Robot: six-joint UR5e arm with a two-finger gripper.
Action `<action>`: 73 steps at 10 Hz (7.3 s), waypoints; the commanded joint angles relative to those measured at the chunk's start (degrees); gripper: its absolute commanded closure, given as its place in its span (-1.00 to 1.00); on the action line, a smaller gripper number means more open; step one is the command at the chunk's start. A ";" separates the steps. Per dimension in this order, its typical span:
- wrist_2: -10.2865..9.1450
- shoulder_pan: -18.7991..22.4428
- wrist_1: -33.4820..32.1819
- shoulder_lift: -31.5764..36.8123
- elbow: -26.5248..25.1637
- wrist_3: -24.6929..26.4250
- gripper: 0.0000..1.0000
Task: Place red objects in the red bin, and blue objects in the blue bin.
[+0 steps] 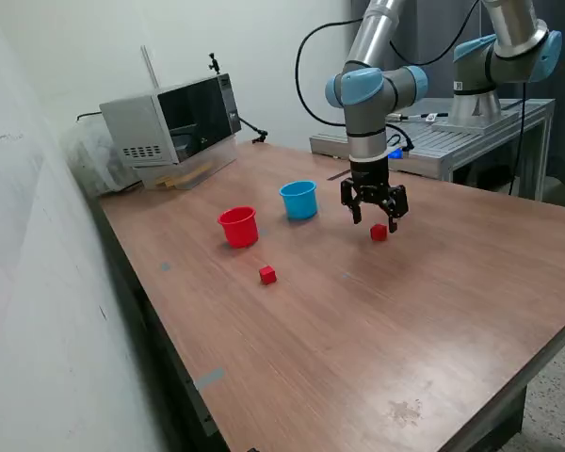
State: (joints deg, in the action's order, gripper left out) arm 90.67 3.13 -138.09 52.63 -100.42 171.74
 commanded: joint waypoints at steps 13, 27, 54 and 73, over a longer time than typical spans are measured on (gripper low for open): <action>0.74 -3.37 14.42 14.64 10.55 -0.36 1.00; 0.83 -16.76 11.52 -10.35 33.45 -0.36 1.00; 0.30 -3.31 9.68 -21.60 43.11 10.36 -1.00; 1.36 -13.12 12.30 -3.76 31.43 9.05 1.00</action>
State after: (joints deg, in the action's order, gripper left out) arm 91.95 -5.98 -127.33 47.09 -66.92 181.28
